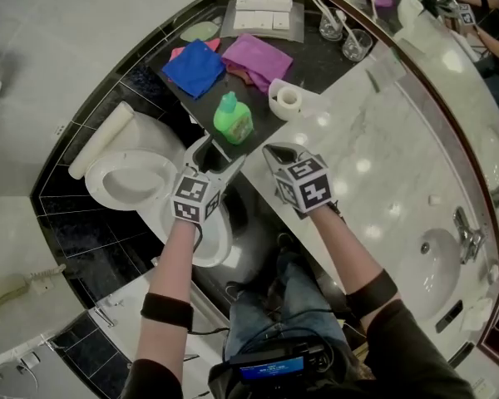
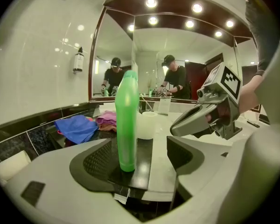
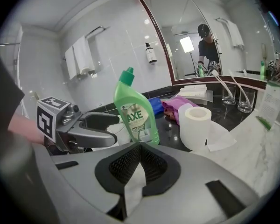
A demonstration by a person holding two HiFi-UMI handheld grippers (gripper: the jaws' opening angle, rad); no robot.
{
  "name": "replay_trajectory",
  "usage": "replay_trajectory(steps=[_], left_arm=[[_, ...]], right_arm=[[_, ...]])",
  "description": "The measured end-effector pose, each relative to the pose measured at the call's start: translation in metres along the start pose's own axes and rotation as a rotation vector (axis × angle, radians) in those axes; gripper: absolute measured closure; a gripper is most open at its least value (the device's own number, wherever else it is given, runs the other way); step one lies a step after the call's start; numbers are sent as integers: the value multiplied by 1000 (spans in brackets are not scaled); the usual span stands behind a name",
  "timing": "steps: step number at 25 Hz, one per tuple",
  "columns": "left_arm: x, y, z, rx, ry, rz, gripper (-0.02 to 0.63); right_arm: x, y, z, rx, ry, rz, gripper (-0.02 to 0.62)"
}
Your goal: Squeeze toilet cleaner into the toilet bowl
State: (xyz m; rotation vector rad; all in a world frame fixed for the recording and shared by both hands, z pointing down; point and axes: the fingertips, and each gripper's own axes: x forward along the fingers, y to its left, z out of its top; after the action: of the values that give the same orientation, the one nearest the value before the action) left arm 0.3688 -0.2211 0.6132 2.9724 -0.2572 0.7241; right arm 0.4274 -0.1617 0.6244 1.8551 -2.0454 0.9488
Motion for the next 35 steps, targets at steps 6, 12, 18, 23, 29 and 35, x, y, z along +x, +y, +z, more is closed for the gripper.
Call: replay_trajectory(steps=[6,12,18,23,29,35], left_arm=[[-86,-14,12,-11,9,119,507],[-190,-25,24,-53,-16,258,603],[-300,-28,2,-138,-33,409,603],[-384,-38,-25,-217,-41,515,603],[-466,-45,-55,-266,-50,636,603],[-526,-45,-89,-320,-55,725,603]], right_arm=[[-31,42,11,-37,-13,5,581],[-59,109,7,-66,-24,68,581],[-76,188,1,-127,-18,143,581],[-84,265,0,-238,-47,244,581],[-83,332,-12,-264,-25,330,581],[-82,377,-30,-266,11,363,586]])
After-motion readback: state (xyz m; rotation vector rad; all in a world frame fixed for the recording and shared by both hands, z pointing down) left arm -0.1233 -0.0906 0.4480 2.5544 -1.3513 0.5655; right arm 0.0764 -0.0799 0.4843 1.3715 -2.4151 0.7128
